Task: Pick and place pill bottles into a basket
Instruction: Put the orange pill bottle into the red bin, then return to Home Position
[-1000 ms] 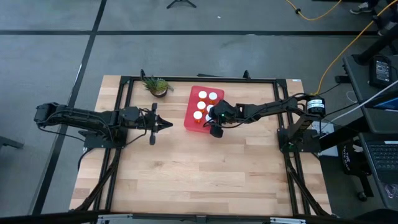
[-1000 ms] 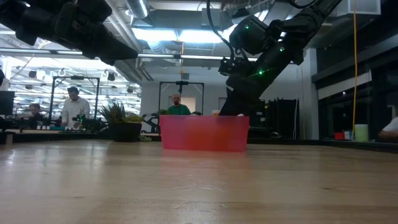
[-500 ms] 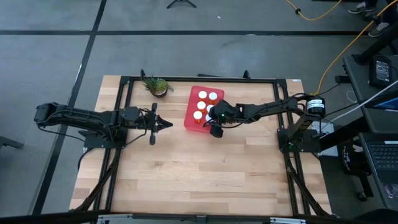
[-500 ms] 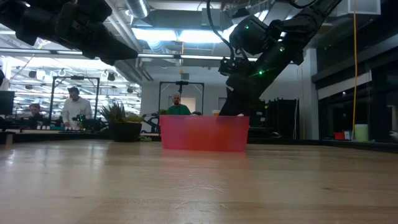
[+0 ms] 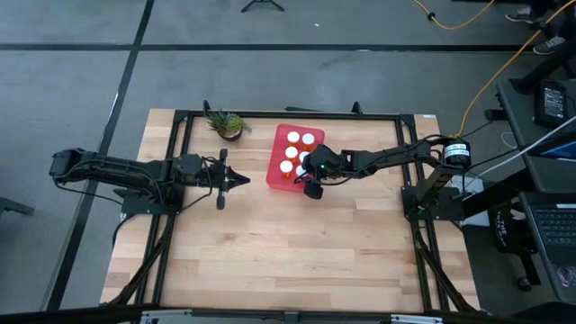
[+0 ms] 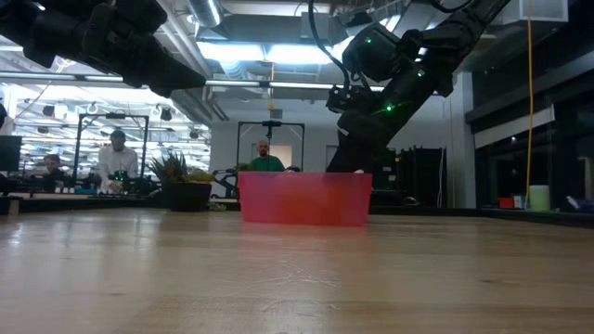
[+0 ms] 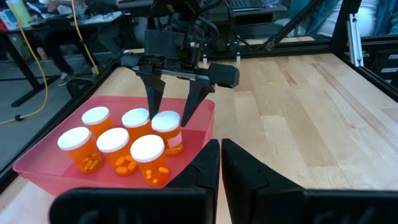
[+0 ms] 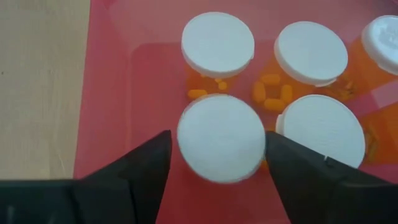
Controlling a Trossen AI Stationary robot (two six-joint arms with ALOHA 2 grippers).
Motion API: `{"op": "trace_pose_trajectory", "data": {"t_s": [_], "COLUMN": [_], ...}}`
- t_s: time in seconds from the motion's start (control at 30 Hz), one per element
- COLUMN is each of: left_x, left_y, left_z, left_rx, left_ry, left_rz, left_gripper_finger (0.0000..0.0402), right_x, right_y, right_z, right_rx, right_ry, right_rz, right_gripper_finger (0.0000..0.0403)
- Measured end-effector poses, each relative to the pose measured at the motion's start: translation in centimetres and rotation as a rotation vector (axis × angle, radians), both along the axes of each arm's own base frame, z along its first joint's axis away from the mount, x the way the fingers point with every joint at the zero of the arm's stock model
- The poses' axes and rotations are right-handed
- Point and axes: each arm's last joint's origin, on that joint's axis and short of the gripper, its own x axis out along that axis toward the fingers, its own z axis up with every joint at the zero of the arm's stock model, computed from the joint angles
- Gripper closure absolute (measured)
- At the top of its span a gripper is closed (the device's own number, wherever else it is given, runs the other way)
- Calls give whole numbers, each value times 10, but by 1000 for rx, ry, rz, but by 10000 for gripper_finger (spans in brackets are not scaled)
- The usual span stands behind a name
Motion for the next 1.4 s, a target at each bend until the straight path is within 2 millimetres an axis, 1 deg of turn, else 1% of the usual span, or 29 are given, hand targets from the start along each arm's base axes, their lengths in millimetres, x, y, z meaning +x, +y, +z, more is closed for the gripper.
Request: {"op": "trace_pose_trajectory", "data": {"t_s": [0.2,0.3,0.43,0.53,0.67,0.8,0.93,1.03,1.13,1.27,1.4], "left_x": [0,0,0,0,0,0,-3,-8,-16,-30,-45], "left_y": [0,0,0,0,0,0,0,1,0,0,0], "left_z": [0,0,0,0,0,0,4,9,16,19,22], "left_rx": [0,0,0,0,15,41,63,76,92,86,78], "left_ry": [0,0,0,0,2,3,-16,-50,-87,-86,-103], "left_rz": [0,0,0,0,-3,-10,3,20,18,19,44], "left_gripper_finger": [389,386,385,386,386,386,390,399,399,400,400], "right_x": [0,0,-2,-2,3,5,0,-12,-27,-51,-81], "right_y": [0,0,0,0,0,4,11,17,25,39,50], "right_z": [0,0,6,17,37,53,66,81,94,98,97], "right_rx": [-1,-12,-18,-16,-18,-24,-39,-80,-121,-132,-169], "right_ry": [1,4,-4,4,-4,18,11,14,-21,-89,-189], "right_rz": [1,12,17,17,18,39,53,14,-12,6,-15], "right_gripper_finger": [125,122,123,122,122,122,126,144,178,242,313]}}
